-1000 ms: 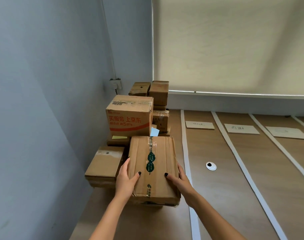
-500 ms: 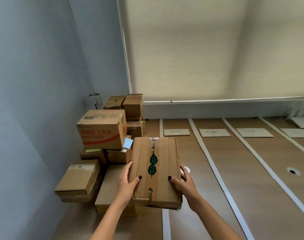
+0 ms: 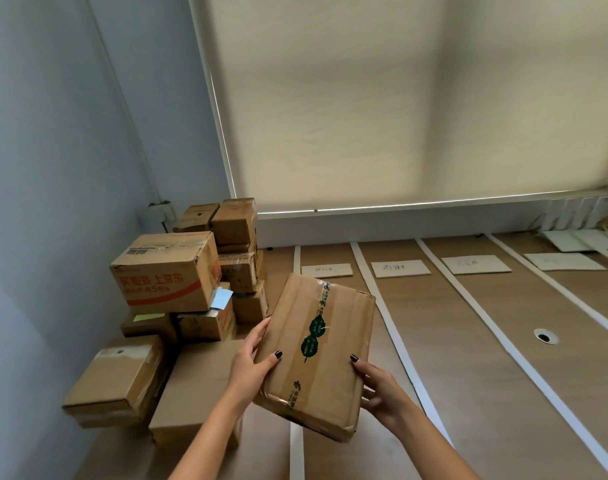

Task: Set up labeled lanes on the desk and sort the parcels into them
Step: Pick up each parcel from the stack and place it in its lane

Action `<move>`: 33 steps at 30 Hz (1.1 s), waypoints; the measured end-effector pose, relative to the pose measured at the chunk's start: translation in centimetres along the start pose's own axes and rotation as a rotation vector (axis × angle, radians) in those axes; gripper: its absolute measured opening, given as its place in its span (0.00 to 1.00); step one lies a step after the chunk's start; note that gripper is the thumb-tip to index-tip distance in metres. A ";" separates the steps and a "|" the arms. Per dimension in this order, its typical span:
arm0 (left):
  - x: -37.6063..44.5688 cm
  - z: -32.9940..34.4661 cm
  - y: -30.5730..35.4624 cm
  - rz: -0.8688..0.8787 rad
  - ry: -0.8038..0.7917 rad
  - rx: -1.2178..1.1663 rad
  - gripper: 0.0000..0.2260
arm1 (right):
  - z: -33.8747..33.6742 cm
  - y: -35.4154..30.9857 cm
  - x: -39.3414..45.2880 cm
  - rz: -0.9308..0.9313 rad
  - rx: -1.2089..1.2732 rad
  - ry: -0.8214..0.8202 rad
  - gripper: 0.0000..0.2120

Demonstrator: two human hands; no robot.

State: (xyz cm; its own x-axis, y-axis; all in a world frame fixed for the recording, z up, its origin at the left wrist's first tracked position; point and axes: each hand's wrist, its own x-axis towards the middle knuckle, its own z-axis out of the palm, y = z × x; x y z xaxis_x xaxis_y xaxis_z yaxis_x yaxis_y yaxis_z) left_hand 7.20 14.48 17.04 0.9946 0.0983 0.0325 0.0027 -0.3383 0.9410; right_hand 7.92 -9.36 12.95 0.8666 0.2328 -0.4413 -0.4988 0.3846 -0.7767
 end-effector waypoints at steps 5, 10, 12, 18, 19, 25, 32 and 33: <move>0.3 1.6 -0.1 -0.055 0.260 -0.199 0.27 | 0.3 0.4 -0.4 0.010 0.139 -0.044 0.17; -0.2 2.6 -1.3 -0.245 0.347 -0.507 0.38 | -0.4 1.8 0.3 0.003 0.194 -0.029 0.45; -0.2 2.6 -1.7 -0.329 0.335 -0.644 0.39 | -0.3 2.2 0.0 0.003 0.193 -0.058 0.52; 0.3 1.6 -1.8 -0.306 0.261 -0.620 0.21 | -0.7 2.6 0.0 0.015 0.137 -0.089 0.59; 0.6 1.1 -1.8 -0.273 0.253 -0.597 0.22 | -1.1 2.2 0.0 0.006 0.124 -0.070 0.58; 1.8 -1.6 -1.6 -0.218 0.086 -0.486 0.42 | -4.0 -1.0 0.3 -0.043 0.023 0.034 0.36; 2.6 -1.9 1.4 -0.082 -0.067 -0.422 0.41 | -4.4 -2.9 0.2 0.052 -0.428 0.001 0.37; 2.7 -1.9 1.8 -0.061 -0.094 -0.420 0.38 | -4.6 -3.0 0.3 0.043 -0.412 -0.006 0.36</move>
State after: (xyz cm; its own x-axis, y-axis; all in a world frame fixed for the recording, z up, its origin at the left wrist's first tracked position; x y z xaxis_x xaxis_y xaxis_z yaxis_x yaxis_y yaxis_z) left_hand 9.69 15.96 19.48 0.9991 0.0137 -0.0402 0.0390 0.0780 0.9962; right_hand 9.74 -14.54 13.09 0.8443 0.2469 -0.4755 -0.4874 -0.0148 -0.8731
